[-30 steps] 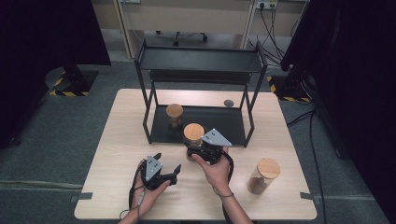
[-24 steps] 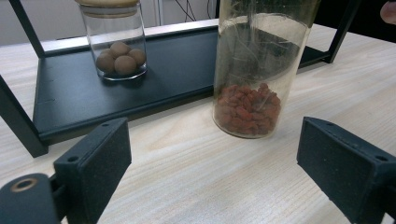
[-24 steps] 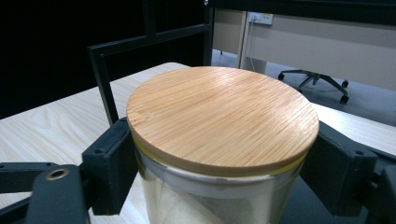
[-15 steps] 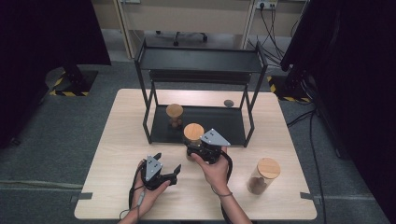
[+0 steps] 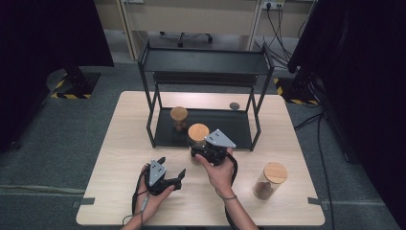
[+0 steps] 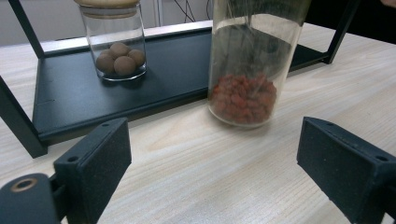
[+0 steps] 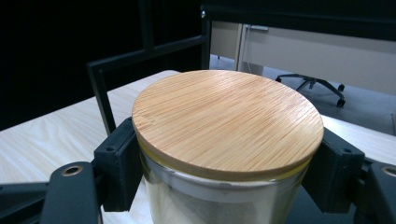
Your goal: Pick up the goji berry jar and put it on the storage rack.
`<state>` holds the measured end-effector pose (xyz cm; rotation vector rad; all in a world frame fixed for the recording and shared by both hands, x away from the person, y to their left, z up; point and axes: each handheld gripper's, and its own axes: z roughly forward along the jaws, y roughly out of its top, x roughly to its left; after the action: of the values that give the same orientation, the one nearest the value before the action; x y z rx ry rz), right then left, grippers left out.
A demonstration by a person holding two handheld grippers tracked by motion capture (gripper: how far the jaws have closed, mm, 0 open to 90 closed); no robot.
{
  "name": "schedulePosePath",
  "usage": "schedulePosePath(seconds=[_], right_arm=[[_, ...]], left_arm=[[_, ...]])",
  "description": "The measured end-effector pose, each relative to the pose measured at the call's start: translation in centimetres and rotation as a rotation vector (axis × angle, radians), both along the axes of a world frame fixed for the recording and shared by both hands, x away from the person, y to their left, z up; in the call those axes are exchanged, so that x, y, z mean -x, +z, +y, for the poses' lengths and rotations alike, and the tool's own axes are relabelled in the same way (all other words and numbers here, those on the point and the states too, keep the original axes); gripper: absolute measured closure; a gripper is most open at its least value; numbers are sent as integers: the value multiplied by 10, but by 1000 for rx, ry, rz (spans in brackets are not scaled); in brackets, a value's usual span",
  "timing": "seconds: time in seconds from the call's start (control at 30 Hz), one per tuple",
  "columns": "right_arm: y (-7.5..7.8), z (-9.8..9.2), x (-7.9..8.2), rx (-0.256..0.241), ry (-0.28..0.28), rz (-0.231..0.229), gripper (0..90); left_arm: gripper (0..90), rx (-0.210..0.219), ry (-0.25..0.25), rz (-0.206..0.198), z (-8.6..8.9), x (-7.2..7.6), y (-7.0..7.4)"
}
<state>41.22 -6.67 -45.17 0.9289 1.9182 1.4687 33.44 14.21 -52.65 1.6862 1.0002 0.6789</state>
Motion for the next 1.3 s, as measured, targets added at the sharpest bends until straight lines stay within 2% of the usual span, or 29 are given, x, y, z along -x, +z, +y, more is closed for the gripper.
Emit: schedulePosePath(seconds=[0.63,1.3], right_arm=[[22,0,-20,-18,-26,-10,254],[33,-3,-47,-21,-76,-6,254]], left_arm=[[98,-1,-2,-2,0,0,0],[98,-5,-4,-7,0,1,0]])
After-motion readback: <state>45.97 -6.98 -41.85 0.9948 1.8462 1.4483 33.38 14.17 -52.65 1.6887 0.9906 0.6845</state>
